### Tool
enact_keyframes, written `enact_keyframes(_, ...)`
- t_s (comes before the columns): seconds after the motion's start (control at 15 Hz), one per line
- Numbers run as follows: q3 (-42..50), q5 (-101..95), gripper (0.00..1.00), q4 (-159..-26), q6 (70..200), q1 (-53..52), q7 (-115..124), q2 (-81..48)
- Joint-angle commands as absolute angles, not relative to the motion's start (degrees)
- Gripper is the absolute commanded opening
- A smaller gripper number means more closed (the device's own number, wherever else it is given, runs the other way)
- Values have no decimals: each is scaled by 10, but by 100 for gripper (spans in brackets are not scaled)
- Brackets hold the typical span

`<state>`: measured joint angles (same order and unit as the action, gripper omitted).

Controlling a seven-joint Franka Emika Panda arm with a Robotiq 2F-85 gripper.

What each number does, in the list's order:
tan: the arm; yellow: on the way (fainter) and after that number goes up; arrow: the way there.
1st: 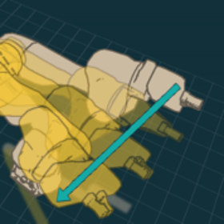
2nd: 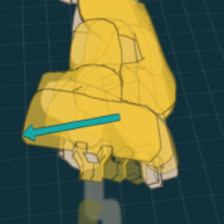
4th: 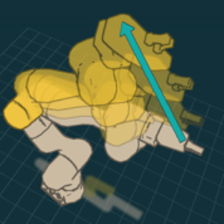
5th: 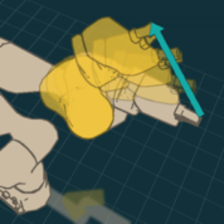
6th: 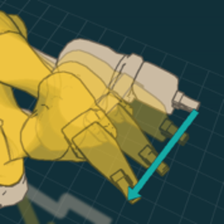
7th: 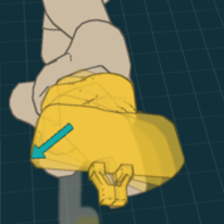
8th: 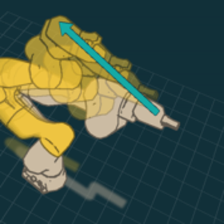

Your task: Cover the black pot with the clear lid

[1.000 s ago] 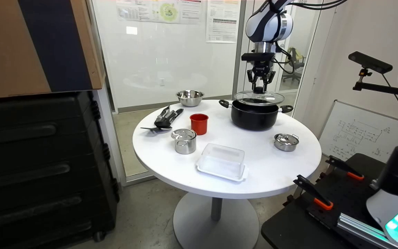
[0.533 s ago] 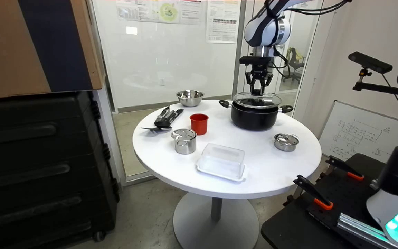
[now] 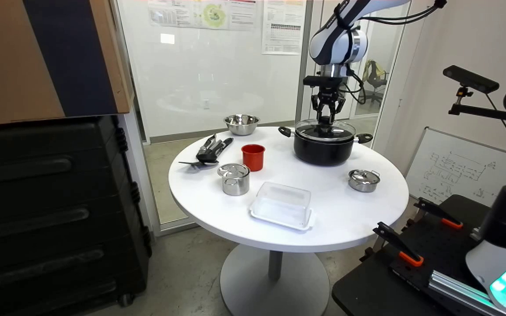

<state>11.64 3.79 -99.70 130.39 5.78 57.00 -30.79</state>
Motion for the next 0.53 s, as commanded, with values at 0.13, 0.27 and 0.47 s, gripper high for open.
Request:
enact_keyframes(0.13, 118, 51, 25, -985, 1314, 56, 579, -313)
enact_keyframes(0.27, 119, 52, 25, -987, 1316, 57, 579, -314)
enact_keyframes(0.47, 120, 53, 25, -990, 1319, 58, 580, -314)
